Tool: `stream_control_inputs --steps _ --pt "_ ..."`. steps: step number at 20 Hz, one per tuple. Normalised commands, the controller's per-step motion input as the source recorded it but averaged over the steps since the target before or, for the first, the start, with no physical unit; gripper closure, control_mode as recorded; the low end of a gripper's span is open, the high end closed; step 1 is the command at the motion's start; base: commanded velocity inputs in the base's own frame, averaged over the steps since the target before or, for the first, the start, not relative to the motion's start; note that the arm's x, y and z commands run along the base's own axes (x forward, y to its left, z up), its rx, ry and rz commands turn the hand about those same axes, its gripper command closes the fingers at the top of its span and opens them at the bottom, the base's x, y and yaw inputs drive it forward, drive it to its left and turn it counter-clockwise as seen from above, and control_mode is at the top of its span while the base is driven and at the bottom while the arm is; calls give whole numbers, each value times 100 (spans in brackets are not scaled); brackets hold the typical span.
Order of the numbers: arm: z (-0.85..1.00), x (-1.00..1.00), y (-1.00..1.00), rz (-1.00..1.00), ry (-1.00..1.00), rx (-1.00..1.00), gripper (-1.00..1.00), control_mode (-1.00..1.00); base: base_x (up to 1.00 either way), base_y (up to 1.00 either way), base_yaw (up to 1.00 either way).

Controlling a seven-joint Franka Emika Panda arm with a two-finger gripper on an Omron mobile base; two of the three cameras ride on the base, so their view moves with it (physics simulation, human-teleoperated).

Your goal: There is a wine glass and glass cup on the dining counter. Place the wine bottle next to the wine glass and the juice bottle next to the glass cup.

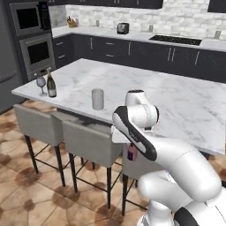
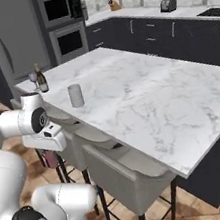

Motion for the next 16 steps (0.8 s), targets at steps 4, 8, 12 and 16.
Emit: stream_control_inputs --steps 4,8,12,16 --pt "0 0 0 0 0 0 100 100 -16 71 -24" --pt "0 0 0 0 0 0 100 100 -4 69 -26" --pt "0 0 0 0 0 0 100 100 10 71 -26" --pt "0 0 0 0 0 0 100 100 10 73 -24"
